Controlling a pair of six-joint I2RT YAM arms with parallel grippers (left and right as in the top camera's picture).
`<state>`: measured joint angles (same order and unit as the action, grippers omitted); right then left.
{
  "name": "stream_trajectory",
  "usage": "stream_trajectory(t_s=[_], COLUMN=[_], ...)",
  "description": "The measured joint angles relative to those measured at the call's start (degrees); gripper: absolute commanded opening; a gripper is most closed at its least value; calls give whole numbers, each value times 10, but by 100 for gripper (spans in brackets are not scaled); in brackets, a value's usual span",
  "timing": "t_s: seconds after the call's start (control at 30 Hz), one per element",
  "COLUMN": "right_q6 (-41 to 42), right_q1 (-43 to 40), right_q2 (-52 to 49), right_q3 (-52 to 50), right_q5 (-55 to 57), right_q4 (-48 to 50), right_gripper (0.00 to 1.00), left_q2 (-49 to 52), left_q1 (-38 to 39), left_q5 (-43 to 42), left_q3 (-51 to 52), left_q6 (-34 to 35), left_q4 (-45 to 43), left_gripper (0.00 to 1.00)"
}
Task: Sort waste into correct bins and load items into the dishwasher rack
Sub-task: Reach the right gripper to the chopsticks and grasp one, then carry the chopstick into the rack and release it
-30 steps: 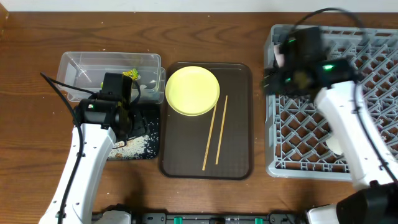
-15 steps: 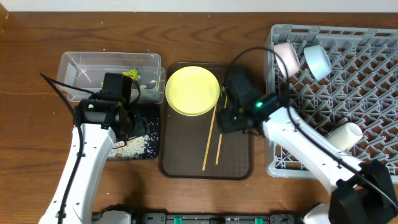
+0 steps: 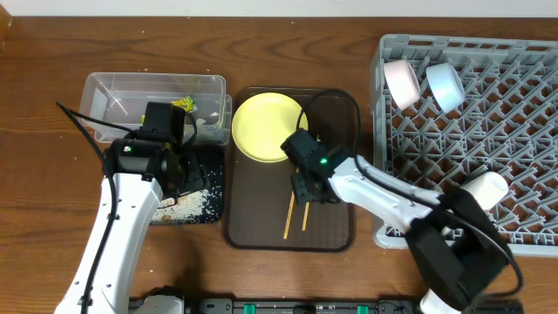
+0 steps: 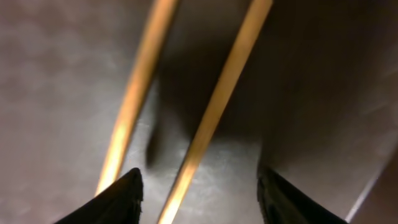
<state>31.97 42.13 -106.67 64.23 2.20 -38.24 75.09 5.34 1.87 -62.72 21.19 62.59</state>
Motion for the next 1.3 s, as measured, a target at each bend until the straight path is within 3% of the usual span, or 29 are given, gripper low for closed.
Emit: stream_trajectory(t_s=[0.47,0.73,0.97,1.3], right_q6=[35,37,24,-52], right_q1=[0,-3,-33,-158], right_q2=[-5,7,101,245], right_q3=[0,-1,-2,-2], right_q5=[50,54,54,57], right_q4=[-30,-33,-41,-107], right_gripper=[2,1,1,1], left_q2=[0,0,0,0], left_q1=[0,0,0,0], left_q5=[0,0,0,0], left_q3=[0,0,0,0], left_q6=[0,0,0,0], left_q4=[0,0,0,0], left_gripper=[76,76,76,76])
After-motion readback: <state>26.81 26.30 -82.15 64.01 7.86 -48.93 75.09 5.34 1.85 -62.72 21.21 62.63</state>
